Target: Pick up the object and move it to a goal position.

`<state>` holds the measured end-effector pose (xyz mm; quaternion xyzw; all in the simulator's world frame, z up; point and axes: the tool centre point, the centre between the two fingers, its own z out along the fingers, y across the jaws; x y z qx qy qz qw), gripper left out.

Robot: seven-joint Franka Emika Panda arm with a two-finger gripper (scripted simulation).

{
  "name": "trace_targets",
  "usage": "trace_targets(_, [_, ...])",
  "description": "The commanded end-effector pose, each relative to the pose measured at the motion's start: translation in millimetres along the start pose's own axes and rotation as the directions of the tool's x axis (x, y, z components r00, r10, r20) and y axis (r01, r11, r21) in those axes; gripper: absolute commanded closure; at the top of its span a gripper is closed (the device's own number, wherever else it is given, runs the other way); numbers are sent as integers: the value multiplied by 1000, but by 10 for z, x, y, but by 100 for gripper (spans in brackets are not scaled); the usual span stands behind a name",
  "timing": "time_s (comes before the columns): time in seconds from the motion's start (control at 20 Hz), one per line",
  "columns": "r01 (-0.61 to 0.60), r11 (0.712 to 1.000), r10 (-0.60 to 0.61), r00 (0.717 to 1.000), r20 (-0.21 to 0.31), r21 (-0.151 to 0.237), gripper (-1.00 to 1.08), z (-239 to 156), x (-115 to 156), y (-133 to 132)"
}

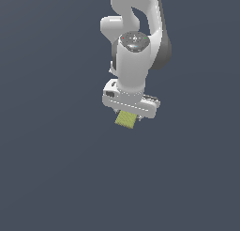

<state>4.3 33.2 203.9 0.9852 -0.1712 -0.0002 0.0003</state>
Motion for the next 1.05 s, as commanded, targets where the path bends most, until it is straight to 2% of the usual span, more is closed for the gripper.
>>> trace_targets(0.0, [-1, 1000, 1, 1000, -1, 0, 108, -254, -79, -108])
trace_targets(0.5, [-1, 1000, 1, 1000, -1, 0, 108, -913, -263, -416])
trace_targets(1.0, [0, 1000, 0, 1000, 0, 1, 108, -1001, -273, -469])
